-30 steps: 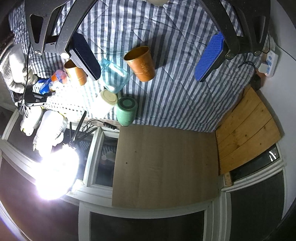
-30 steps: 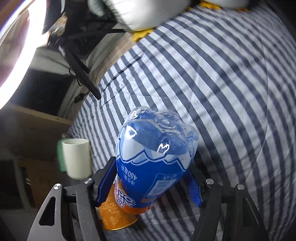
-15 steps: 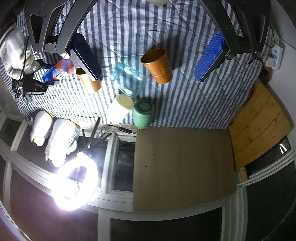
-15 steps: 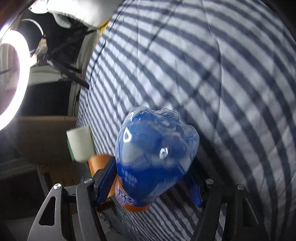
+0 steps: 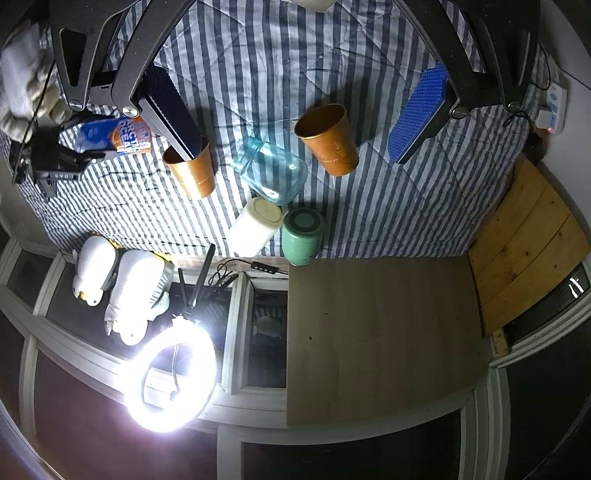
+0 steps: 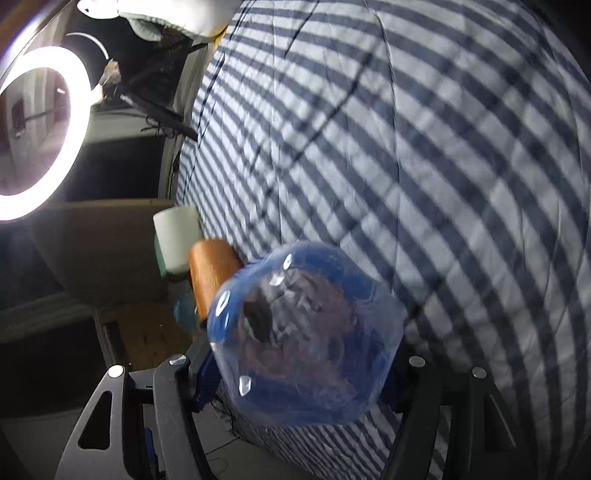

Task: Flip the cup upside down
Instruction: 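Lift the blue bottle with the right gripper and rotate it over, then lay the bottle on its side on the bedspread and open the right gripper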

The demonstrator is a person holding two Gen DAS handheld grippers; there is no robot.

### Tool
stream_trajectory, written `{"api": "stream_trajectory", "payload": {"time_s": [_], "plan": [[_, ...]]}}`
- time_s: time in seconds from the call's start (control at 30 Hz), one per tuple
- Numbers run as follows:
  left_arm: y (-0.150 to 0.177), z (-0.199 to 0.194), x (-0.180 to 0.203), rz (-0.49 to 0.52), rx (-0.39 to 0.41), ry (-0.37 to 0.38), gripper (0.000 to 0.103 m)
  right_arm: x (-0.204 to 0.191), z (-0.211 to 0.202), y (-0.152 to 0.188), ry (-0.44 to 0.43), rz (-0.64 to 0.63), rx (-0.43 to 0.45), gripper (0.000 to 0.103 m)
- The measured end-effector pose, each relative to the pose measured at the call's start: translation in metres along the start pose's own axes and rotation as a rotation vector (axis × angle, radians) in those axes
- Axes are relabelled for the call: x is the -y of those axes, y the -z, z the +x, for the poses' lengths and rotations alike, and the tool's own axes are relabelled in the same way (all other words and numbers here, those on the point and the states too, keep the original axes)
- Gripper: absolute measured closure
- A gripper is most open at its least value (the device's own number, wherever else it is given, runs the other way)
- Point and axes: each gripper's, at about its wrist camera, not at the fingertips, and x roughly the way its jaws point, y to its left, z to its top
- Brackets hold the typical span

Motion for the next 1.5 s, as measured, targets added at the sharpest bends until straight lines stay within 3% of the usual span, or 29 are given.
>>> {"api": "stream_trajectory", "payload": {"time_s": [0.37,0.77,0.97,1.3,1.5], "plan": [[0.005,0.011,0.026,0.075,-0.022,0.067,0.001,-0.009,0.035,0.066,0.06,-0.072,-0.03,0.032],[0.021,0.027,0.02,0.099,-0.073,0.086,0.001,-0.051,0.078,0.13,0.217,-0.36,-0.139,0.028],[0.034,0.036,0.014,0.072,-0.117,0.096,0.001,-0.078,0.094,0.137,0.296,-0.459,-0.091,0.028],[0.06,0.046,0.024,0.081,-0.179,0.114,0.001,-0.086,0.072,0.151,0.372,-0.587,-0.007,0.028],[0.078,0.057,0.035,0.151,-0.307,0.17,0.001,-0.089,0.056,0.153,0.376,-0.621,0.019,0.028]]}}
